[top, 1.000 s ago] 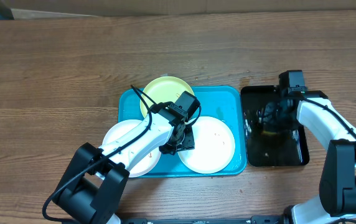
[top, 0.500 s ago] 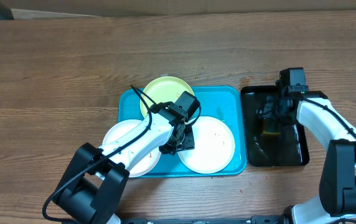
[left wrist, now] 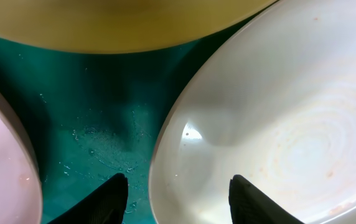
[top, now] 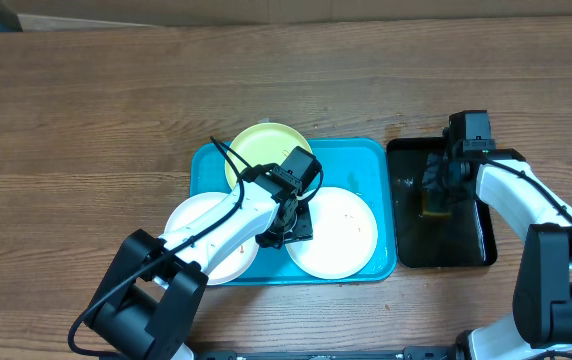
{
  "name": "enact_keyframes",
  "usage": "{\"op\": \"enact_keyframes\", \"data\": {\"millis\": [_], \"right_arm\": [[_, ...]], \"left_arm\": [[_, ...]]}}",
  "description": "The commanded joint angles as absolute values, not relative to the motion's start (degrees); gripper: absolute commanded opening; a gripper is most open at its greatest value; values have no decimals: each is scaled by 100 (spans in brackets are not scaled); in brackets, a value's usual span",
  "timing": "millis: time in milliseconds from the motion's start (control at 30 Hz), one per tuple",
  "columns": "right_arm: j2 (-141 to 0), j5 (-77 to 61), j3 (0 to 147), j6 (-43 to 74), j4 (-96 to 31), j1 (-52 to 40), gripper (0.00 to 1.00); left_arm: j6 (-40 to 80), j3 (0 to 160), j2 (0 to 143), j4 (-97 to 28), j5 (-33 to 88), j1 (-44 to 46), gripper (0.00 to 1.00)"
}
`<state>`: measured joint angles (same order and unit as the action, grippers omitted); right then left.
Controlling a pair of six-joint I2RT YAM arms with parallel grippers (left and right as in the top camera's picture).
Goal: Clean dirty plates on tray and stack at the side
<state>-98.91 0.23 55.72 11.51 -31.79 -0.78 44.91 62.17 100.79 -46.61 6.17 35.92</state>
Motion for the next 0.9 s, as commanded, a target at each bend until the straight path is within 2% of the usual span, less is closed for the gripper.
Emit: {"op": "enact_keyframes", "data": {"millis": [0, 100, 133, 167, 200, 267, 433, 533, 867], "right_arm": [[-9915, 38, 5533, 1160, -3083, -67, 15], [-9913, -10, 5533, 1186, -3024, -67, 20], [-9913, -95, 5537, 1186, -3026, -67, 40], [-9913, -189, 5548, 1186, -3044, -67, 66], [-9913, -298, 5583, 1186, -3103, -62, 70], [-9913, -377, 5690, 1184, -3312, -62, 74], [-9913, -373, 5920, 1181, -3900, -62, 74], [-9913, -314, 5916, 1181, -4143, -62, 73], [-9913, -242, 5806, 1181, -4303, -62, 72]], "left_arm": [[4523, 6160, 10051, -4641, 580, 3612, 55], [4523, 6160, 10051, -4602, 574, 3612, 56], [4523, 6160, 10051, -4598, 574, 3612, 57], [4523, 6160, 10051, -4598, 574, 3612, 57], [4523, 6160, 10051, -4598, 574, 3612, 57], [4523, 6160, 10051, -4600, 574, 3612, 56], [4523, 6160, 10051, -4619, 554, 3614, 54], [4523, 6154, 10051, -4615, 554, 3614, 41], [4497, 6121, 10141, -4580, 556, 3614, 37]]}}
